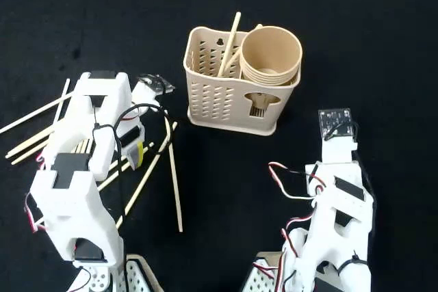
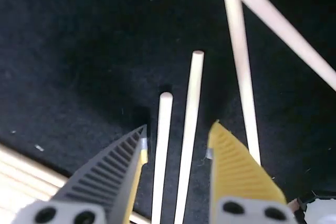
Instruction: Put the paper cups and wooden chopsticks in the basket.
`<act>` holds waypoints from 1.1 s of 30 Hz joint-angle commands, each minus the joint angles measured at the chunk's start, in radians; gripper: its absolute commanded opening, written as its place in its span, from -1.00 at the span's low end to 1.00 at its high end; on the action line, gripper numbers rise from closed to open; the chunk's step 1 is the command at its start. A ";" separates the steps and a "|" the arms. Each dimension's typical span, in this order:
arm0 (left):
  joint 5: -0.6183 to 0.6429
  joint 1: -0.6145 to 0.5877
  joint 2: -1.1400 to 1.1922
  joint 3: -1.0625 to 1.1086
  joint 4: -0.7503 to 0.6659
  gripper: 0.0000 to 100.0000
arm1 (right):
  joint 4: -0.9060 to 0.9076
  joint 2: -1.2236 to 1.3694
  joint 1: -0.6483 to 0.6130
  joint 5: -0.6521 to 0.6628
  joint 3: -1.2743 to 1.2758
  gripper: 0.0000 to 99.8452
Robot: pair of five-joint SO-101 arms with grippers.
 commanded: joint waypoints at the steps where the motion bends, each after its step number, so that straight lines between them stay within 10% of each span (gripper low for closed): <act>1: -0.012 0.008 0.000 0.002 -0.031 -0.84 | -0.012 -0.021 0.005 -0.011 -0.016 -0.96; 23: -0.012 0.016 -0.465 0.113 0.140 -0.94 | -0.012 -0.021 0.005 -0.011 -0.016 -0.96; 33: -0.032 0.012 -0.244 0.302 -0.184 -0.65 | -0.012 -0.021 0.005 -0.011 -0.016 -0.96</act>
